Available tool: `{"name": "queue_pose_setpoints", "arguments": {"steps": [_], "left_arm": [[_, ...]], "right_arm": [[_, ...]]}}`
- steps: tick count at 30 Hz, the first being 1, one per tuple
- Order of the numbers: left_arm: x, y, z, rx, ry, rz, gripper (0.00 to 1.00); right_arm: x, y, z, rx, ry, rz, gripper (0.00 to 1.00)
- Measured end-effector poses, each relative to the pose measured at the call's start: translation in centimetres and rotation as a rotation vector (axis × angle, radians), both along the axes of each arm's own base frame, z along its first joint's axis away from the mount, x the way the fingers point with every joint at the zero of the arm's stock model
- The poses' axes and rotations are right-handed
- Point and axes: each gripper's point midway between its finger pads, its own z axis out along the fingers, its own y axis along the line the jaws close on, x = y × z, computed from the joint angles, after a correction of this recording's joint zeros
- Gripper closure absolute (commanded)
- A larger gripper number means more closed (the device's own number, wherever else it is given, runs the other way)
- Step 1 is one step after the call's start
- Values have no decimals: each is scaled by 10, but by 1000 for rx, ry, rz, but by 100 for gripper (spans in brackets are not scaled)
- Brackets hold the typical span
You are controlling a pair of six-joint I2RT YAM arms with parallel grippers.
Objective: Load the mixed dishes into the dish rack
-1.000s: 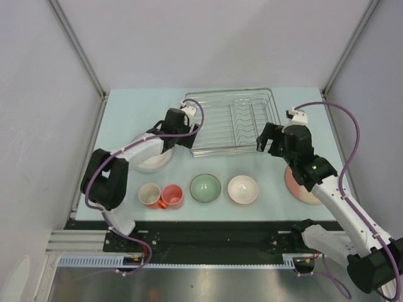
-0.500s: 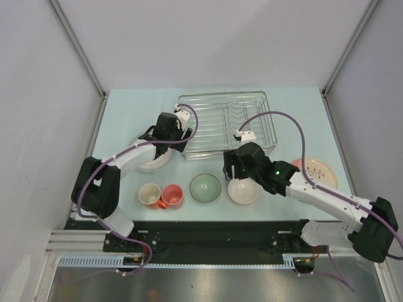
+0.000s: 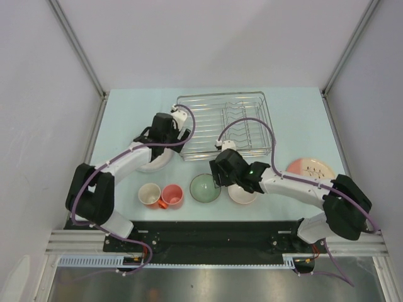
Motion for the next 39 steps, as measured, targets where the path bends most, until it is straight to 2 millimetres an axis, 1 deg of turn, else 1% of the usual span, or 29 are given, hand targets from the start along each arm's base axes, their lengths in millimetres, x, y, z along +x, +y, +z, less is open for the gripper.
{"name": "queue_pose_setpoints", "arguments": {"steps": [2,5,8,10,13,14,15,16,17,18,20,22,25,27,29,30,31,33,34,35,37,38,39], "left_arm": [[1,2,2,-1,-5,6,0],[2,8,3,-2,-3,20,0],[2,15,7,-11,4,39,0],[0,20,15,-25,0,52,0],[-2,26,32,-48,-28,67,0],[-3,28,39,-54,-43,72,0],[-4,31,47,-62,-61,77,0],[-4,33,53,-68,-74,79,0],[-6,35,61,-76,-92,82,0],[-6,35,66,-82,-103,82,0],[-8,36,74,-96,-118,77,0],[-12,36,79,-114,-123,68,0],[-15,38,84,-142,-120,67,0],[-16,40,87,-166,-112,74,0],[-16,41,89,-190,-105,76,0],[-16,43,90,-205,-97,80,0],[-16,45,91,-214,-93,84,0],[-15,50,94,-233,-85,99,0],[-15,51,94,-238,-84,101,0],[-15,53,95,-243,-82,104,0],[-16,56,93,-250,-73,106,0],[-16,57,93,-257,-67,109,0],[-16,59,92,-266,-64,110,0]], "right_arm": [[1,3,-11,-16,18,6,35],[0,6,-27,-40,46,17,40],[-1,10,-37,-49,69,28,49],[-2,14,-43,-50,82,38,53],[-2,18,-48,-50,92,49,64],[-3,19,-49,-50,97,54,67],[-3,20,-51,-52,100,57,79],[-4,20,-52,-53,103,60,86],[-4,22,-51,-49,105,64,97],[-4,24,-50,-47,102,71,100],[-1,33,-41,-10,96,81,100],[3,35,-35,-18,72,82,100],[4,28,-34,-57,65,84,100],[5,19,-29,-107,49,80,100],[7,11,-20,-145,31,81,100],[10,6,-8,-176,10,76,100],[14,4,3,-187,-9,71,100],[24,1,31,-191,-61,62,100],[31,0,50,-185,-93,48,100],[41,-3,74,-176,-134,28,100],[55,-10,107,-163,-199,-20,100],[67,-17,129,-160,-241,-58,100],[82,-29,153,-156,-293,-115,100]]}}
